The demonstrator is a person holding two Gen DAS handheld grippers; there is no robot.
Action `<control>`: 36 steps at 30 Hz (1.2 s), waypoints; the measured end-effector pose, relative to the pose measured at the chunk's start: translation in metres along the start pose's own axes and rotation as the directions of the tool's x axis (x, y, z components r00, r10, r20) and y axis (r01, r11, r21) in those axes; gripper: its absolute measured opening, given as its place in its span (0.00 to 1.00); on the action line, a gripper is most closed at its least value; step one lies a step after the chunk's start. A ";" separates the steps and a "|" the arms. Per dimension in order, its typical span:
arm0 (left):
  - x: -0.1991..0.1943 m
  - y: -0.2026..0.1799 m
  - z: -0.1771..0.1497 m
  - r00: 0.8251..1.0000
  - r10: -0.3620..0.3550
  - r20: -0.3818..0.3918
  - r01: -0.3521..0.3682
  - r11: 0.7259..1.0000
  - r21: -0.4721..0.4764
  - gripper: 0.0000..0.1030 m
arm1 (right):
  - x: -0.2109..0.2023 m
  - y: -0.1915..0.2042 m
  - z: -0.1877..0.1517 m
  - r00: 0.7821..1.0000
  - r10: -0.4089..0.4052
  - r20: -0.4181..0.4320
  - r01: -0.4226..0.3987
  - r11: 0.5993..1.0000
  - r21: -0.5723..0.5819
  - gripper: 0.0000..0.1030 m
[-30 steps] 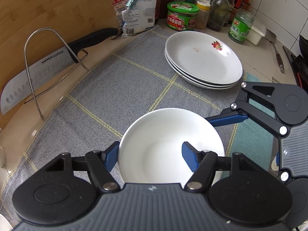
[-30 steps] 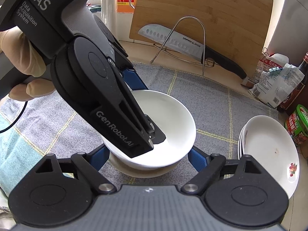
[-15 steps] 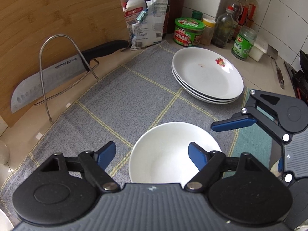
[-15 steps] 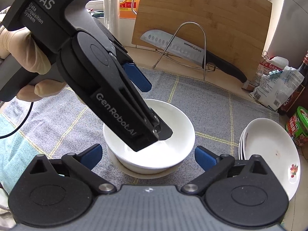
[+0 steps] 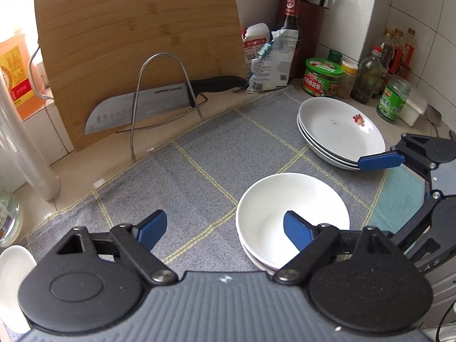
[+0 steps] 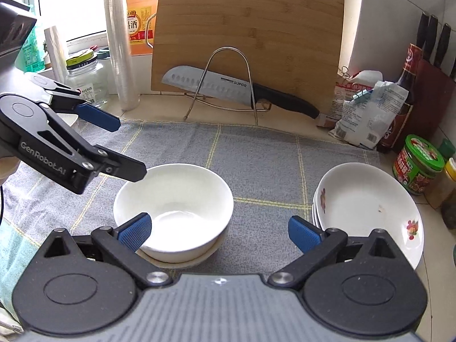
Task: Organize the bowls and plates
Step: 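Lift the left tool away from the stacked bowls, then move both tools to the pink-patterned white bowl beside the glass jar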
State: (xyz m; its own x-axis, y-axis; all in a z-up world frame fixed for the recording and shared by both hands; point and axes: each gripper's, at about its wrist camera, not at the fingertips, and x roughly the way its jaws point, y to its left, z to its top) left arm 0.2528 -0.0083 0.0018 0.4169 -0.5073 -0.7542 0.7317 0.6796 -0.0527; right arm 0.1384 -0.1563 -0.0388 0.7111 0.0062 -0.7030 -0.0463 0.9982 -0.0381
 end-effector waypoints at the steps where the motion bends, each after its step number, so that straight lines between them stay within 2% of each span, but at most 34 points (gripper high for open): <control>1: -0.002 0.001 -0.003 1.000 0.009 0.003 -0.009 1.000 -0.014 0.86 | 0.001 0.000 -0.003 1.000 -0.005 -0.004 0.005 1.000 -0.003 1.00; 7: -0.006 0.004 -0.015 1.000 0.019 0.007 -0.018 0.994 -0.106 0.86 | 0.001 -0.001 -0.008 1.000 0.001 -0.008 -0.001 1.000 0.003 1.00; 11: -0.012 0.004 -0.019 0.999 0.045 0.021 -0.042 0.990 -0.134 0.86 | -0.004 -0.002 -0.008 1.000 0.015 0.011 -0.015 1.000 0.006 1.00; 15: -0.023 0.004 -0.027 0.995 0.094 0.046 -0.084 0.979 -0.185 0.88 | -0.008 -0.003 -0.006 0.999 0.037 0.032 -0.037 0.999 0.004 1.00; 17: -0.030 0.006 -0.034 0.988 0.141 0.060 -0.124 0.967 -0.223 0.92 | -0.009 -0.003 -0.005 0.997 0.058 0.043 -0.058 0.998 -0.001 1.00; 21: -0.046 0.014 -0.052 0.974 0.220 0.060 -0.196 0.942 -0.273 0.93 | -0.006 0.003 0.003 0.994 0.091 0.056 -0.089 0.996 -0.027 1.00; 23: -0.055 0.023 -0.064 0.965 0.255 0.059 -0.228 0.931 -0.283 0.97 | -0.003 0.012 0.009 0.993 0.100 0.058 -0.098 0.994 -0.044 1.00; 28: -0.072 0.060 -0.093 0.942 0.331 0.052 -0.302 0.905 -0.298 0.97 | 0.001 0.046 0.026 0.991 0.109 0.072 -0.104 0.992 -0.066 1.00; 32: -0.080 0.099 -0.118 0.943 0.326 0.066 -0.290 0.902 -0.321 0.97 | 0.014 0.086 0.039 0.994 0.095 0.055 -0.090 0.993 -0.078 1.00; 36: -0.084 0.139 -0.141 0.952 0.300 0.057 -0.264 0.902 -0.341 0.97 | 0.027 0.130 0.051 0.994 0.104 0.026 -0.102 0.992 -0.078 1.00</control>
State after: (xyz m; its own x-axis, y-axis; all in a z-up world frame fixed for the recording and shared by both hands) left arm 0.2437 0.2029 -0.0346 0.6471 -0.3092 -0.6969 0.3664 0.9277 -0.0714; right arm 0.1879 -0.0236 -0.0267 0.7203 0.1120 -0.6845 -0.1733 0.9846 -0.0213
